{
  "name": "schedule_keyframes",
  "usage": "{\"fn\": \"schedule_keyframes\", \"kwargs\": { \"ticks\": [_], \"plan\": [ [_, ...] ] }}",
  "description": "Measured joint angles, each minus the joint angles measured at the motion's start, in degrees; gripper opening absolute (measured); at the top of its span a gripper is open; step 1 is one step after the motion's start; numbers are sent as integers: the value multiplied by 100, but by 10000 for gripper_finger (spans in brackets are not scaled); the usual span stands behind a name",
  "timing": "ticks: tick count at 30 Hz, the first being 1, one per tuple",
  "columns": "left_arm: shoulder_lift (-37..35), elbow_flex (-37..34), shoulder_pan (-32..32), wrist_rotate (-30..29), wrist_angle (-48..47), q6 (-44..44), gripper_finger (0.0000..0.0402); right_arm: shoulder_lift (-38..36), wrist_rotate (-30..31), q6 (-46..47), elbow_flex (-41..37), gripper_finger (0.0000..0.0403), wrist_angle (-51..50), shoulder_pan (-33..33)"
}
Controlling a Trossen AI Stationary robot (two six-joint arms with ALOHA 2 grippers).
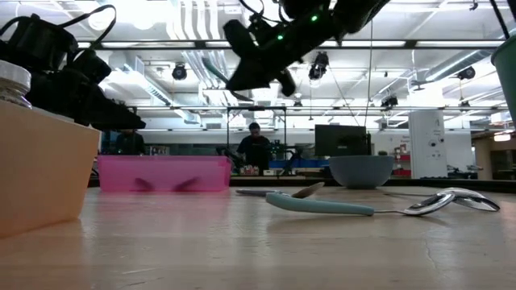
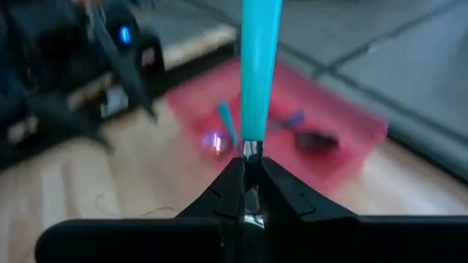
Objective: Pick & Place Food Item
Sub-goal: Put the green spoon into the pink bin
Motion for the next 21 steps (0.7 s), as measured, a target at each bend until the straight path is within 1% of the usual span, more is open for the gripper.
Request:
{"fn": "schedule_keyframes", "kwargs": {
  "ticks": [4,7,10,13,17,21],
  "plan": [
    [52,0,0,0,2,0,243,260,-24,-263,3,27,974,-206],
    [97,0,0,0,3,2,243,525,-44,-362,97,27,1382,-329],
    [106,0,0,-2,-4,1,243,947,-62,-574,264,27,1921,-413],
    [106,0,0,-2,-4,2,243,1442,-237,-630,565,27,2351,-486],
    [140,0,0,-2,-4,0,243,2051,-305,-651,1167,27,2292,-581],
    [154,0,0,-2,-4,1,243,2559,-306,-587,1863,27,1761,-657]
  ]
}}
